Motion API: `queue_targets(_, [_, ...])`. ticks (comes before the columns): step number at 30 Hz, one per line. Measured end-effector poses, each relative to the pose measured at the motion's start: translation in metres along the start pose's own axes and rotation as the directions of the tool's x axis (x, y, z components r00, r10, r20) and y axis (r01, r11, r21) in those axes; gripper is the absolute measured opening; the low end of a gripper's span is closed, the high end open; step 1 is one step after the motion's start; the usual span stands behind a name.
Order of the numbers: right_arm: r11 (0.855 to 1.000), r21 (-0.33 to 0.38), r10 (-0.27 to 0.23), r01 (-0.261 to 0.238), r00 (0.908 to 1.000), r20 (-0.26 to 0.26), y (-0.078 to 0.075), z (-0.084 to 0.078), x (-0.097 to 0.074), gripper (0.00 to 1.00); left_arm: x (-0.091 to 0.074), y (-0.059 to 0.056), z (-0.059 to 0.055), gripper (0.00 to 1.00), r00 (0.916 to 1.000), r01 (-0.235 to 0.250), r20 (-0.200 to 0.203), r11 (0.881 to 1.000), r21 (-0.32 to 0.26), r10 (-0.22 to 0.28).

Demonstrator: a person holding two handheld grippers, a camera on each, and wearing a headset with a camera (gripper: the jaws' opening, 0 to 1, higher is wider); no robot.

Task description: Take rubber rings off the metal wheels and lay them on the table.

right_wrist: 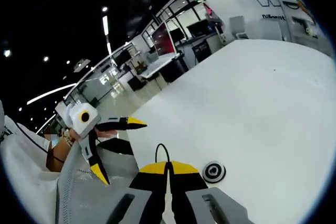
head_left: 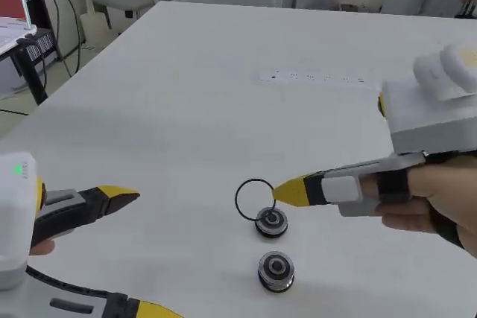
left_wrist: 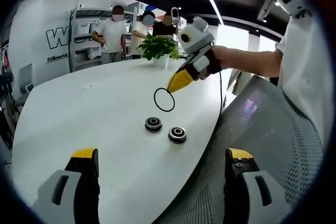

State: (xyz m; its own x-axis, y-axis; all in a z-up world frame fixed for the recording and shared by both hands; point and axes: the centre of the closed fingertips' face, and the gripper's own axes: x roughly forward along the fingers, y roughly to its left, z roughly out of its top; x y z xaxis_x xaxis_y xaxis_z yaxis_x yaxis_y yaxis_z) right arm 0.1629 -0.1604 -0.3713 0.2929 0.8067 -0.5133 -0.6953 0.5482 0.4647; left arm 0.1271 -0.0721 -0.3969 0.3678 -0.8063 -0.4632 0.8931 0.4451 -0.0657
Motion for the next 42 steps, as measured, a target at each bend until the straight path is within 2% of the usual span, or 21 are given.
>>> queue_targets(9, [0.997,-0.073,0.009,-0.013,0.9983,-0.058,0.005,0.0,0.019,0.0,0.001,-0.001,-0.002,0.99,0.9999,0.001,-0.013,1.0,-0.004,-0.001])
queue_targets(20, [0.996,-0.081,0.022,-0.032,0.9927,-0.118,0.004,-0.016,0.046,0.0,0.002,-0.002,-0.003,0.99,0.9998,-0.003,-0.018,1.0,-0.016,0.003])
queue_targets(23, [0.997,-0.076,0.019,-0.03,0.9897,-0.142,0.003,-0.023,0.057,0.0,0.003,-0.002,-0.004,0.98,0.9999,0.007,-0.015,0.999,-0.049,-0.008])
queue_targets(26, [0.997,-0.073,0.019,-0.032,0.9866,-0.162,0.003,-0.03,0.065,0.0,0.003,-0.003,-0.006,0.98,0.9996,0.01,-0.026,0.999,-0.037,-0.011])
queue_targets(29, [0.998,-0.047,0.035,-0.045,0.9811,-0.19,0.004,-0.043,0.074,0.0,0.004,-0.004,-0.006,0.98,0.9995,0.014,-0.028,0.999,-0.049,-0.015])
queue_targets(33, [0.999,-0.034,0.024,-0.032,0.976,-0.216,-0.002,-0.058,0.081,0.0,0.004,-0.005,-0.006,0.98,0.9995,0.017,-0.026,0.998,-0.058,-0.018])
queue_targets(42, [0.999,0.045,0.009,0.0,0.9793,-0.202,-0.014,-0.066,0.086,0.0,0.004,-0.006,-0.008,0.98,0.9989,0.022,-0.039,0.998,-0.053,-0.024])
